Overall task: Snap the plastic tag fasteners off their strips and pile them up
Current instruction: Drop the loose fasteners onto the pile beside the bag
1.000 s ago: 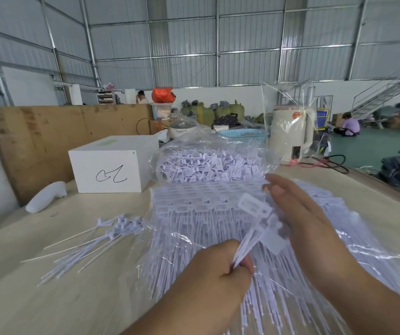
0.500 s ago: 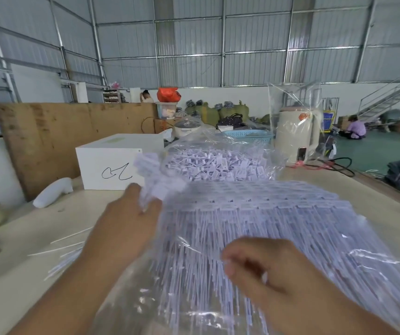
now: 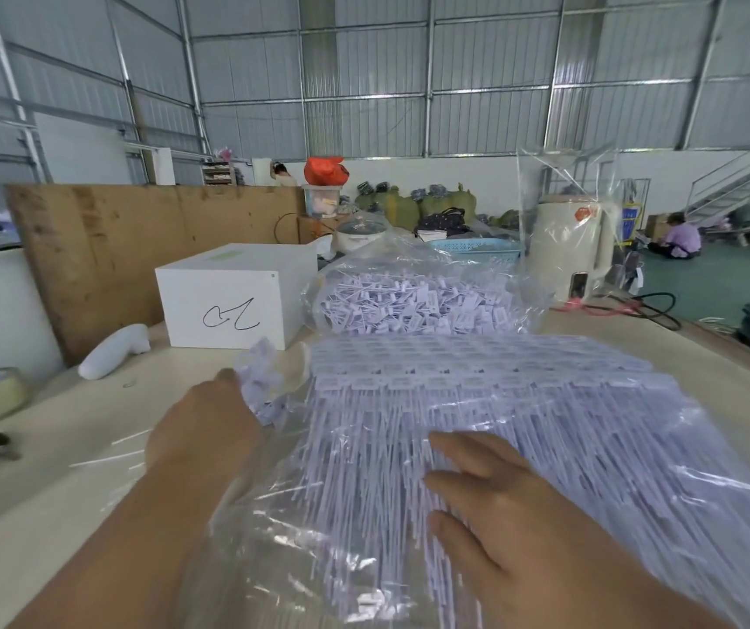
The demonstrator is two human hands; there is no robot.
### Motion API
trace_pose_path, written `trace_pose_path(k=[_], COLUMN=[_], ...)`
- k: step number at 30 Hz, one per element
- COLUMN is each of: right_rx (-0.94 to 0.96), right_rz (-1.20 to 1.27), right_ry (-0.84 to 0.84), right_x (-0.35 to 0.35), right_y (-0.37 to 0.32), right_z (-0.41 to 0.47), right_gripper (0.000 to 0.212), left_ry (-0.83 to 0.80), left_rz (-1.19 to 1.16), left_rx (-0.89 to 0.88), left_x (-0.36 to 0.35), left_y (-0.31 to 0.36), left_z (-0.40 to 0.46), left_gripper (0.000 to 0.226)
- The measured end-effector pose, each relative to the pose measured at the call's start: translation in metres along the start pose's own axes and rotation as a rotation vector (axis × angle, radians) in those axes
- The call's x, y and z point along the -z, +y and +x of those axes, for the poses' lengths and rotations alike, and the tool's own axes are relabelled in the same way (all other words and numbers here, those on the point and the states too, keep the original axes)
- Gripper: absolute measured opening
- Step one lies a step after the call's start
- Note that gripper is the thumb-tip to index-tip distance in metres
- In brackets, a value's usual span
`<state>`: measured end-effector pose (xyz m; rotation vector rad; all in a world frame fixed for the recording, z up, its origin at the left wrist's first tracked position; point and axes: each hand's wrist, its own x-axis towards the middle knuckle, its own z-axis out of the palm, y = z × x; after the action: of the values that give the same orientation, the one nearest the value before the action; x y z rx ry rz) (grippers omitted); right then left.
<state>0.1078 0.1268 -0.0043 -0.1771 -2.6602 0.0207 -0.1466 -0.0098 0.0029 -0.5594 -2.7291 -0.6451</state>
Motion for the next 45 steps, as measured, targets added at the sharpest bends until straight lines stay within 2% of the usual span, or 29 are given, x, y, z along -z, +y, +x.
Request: trace_pose_path(k=[2, 4, 7, 11, 13, 15, 17, 18, 19, 22, 23, 25, 28, 31, 35, 38, 41, 42, 45], right_rx=[-0.069, -0.162, -0.199, -0.295, -0.317, -0.344, -0.336, -0.357, -0.358, -0.321, -0.3, -0.265, -0.254, -0.22, -0.235, -0.246, -0.255, -0.257, -0.266], right_rz=[-0.029, -0.023, -0.179, -0.337, -0.375, -0.368, -0.344, -0.34, -0.338, -0.375, -0.389, -0.372, -0.399, -0.428, -0.403, -0.417, -0.418, -0.403, -0.37], right_ry=[-0.051, -0.112, -0.115, -0.13, -0.067, -0.121, -0.086, -0.074, -0.02, 0.171, 0.212, 0.295, 0.353, 0.265, 0.116, 0.059, 0.01, -0.007, -0.128], right_x=[-0.003, -0.003, -0.007, -0.005, -0.001, 0.0, 0.003, 0.004, 0.006, 0.01, 0.011, 0.011, 0.008, 0.0, -0.008, -0.011, -0.013, -0.012, -0.014], right_y=[0.003, 0.008, 0.019, 0.03, 0.03, 0.032, 0.03, 0.032, 0.032, 0.027, 0.026, 0.024, 0.017, 0.006, 0.002, 0.005, 0.011, 0.013, 0.024], right_z=[0.001, 0.002, 0.002, 0.005, 0.008, 0.01, 0.012, 0.014, 0.015, 0.016, 0.016, 0.015, 0.014, 0.013, 0.013, 0.011, 0.01, 0.011, 0.014], right_gripper=[0.053, 0.062, 0.059, 0.044, 0.035, 0.028, 0.02, 0.015, 0.02, 0.031, 0.031, 0.038, 0.058, 0.065, 0.068, 0.06, 0.055, 0.054, 0.077], left_ry=[0.09, 0.066, -0.148, -0.157, -0.095, 0.068, 0.283, 0.295, 0.182, -0.319, -0.372, -0.315, -0.086, 0.046, 0.025, 0.019, 0.009, 0.005, -0.045], left_rz=[-0.023, 0.001, 0.116, 0.268, 0.206, 0.023, -0.209, -0.283, -0.317, -0.258, -0.228, -0.262, -0.214, -0.053, 0.107, 0.063, -0.01, -0.046, -0.183], left_rx=[0.009, 0.029, 0.009, -0.074, -0.112, -0.242, -0.51, -0.646, -0.776, -1.048, -1.09, -1.028, -0.789, -0.58, -0.367, -0.301, -0.36, -0.366, -0.364], left_x=[0.003, 0.002, -0.007, -0.009, -0.001, 0.011, 0.03, 0.04, 0.047, 0.037, 0.028, 0.013, -0.002, -0.011, -0.012, -0.014, -0.013, -0.012, -0.005], left_y=[-0.007, -0.015, -0.01, 0.005, 0.012, 0.026, 0.048, 0.06, 0.07, 0.089, 0.09, 0.084, 0.07, 0.069, 0.073, 0.07, 0.065, 0.063, 0.058], left_z=[0.007, 0.01, -0.002, -0.009, -0.012, -0.025, -0.05, -0.065, -0.079, -0.111, -0.112, -0.1, -0.077, -0.068, -0.066, -0.064, -0.062, -0.062, -0.058], left_gripper=[0.024, 0.028, 0.024, 0.045, 0.059, 0.057, 0.033, 0.02, 0.015, 0.017, 0.018, 0.024, 0.028, 0.026, 0.023, 0.023, 0.011, 0.016, 0.019])
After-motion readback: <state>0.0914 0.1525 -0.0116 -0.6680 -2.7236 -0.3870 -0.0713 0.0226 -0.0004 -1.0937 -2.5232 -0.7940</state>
